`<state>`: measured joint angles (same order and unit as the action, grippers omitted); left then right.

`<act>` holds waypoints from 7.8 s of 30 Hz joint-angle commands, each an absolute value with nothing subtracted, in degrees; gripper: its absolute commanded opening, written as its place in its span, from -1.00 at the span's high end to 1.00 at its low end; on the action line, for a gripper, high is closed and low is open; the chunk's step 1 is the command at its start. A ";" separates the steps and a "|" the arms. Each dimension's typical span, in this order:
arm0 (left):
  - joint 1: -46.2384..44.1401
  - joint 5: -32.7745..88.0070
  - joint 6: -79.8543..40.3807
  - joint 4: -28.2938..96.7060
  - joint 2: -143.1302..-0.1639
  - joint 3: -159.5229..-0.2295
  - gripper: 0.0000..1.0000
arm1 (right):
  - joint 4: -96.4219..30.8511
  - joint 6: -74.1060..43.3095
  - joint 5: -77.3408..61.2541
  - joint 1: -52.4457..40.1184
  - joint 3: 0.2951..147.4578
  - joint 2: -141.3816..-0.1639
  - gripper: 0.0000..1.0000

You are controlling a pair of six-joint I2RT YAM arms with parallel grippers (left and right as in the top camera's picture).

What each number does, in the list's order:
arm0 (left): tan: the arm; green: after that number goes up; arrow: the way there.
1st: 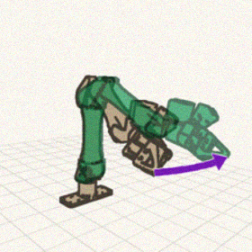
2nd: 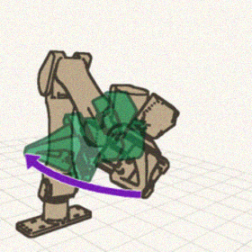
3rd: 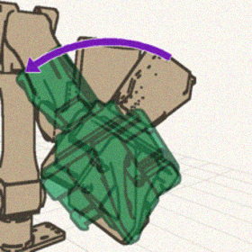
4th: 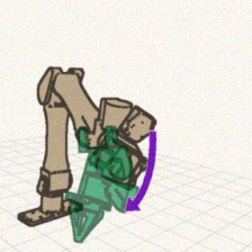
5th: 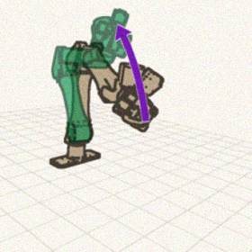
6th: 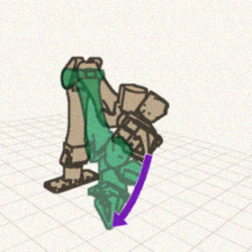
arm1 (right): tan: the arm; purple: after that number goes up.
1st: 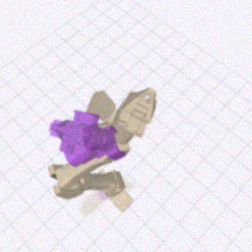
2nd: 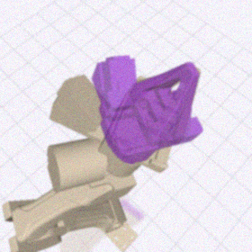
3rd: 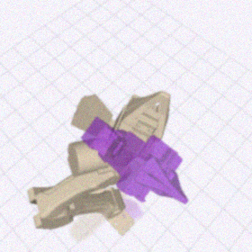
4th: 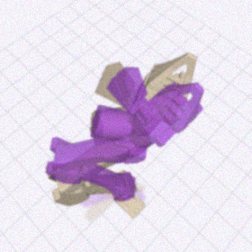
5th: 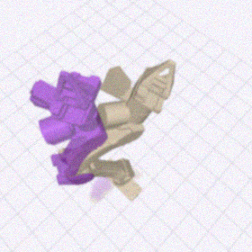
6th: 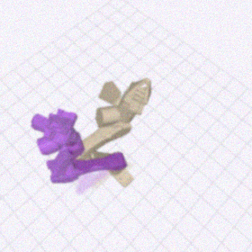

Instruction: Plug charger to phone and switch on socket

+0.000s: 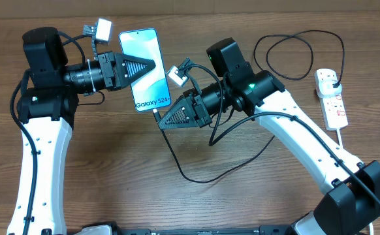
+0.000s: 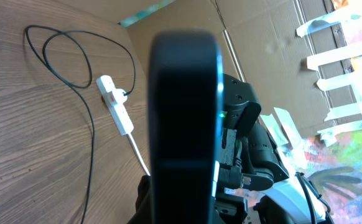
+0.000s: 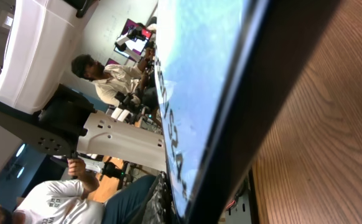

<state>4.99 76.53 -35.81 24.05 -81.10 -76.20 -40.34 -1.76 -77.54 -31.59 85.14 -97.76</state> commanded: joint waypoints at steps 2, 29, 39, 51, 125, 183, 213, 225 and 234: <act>5.21 79.13 -35.55 24.56 -79.81 -76.97 0.91 | -39.38 -1.74 -77.56 -31.75 85.71 -96.55 0.92; 5.21 76.23 -25.65 36.25 -79.81 -76.97 0.92 | -16.73 -24.27 -74.83 -31.75 85.71 -96.55 0.92; 5.21 76.20 -25.21 37.28 -79.81 -76.97 0.92 | -16.60 -25.71 -69.04 -31.66 85.71 -96.55 0.93; 5.21 75.61 -25.23 37.26 -79.81 -76.97 0.92 | -19.68 -24.14 -73.28 -29.12 85.71 -96.55 -0.25; 5.21 86.76 -23.09 29.54 -79.81 -76.97 0.91 | -29.36 -15.59 -70.81 -32.05 85.71 -96.55 0.92; 5.21 85.58 -23.33 30.22 -79.81 -76.97 0.91 | -66.08 -4.60 -31.99 -20.82 85.56 -98.08 -1.00; 5.21 85.10 -23.31 31.46 -79.81 -76.97 0.92 | -65.89 -4.60 -31.97 -20.82 85.56 -98.08 -0.84; 5.21 85.14 -23.31 31.48 -79.81 -76.97 0.91 | -65.89 -4.60 -31.97 -20.82 85.56 -98.08 -0.94; 5.21 85.14 -23.31 31.48 -79.81 -76.97 0.91 | -65.89 -4.60 -31.97 -20.82 85.56 -98.08 -0.96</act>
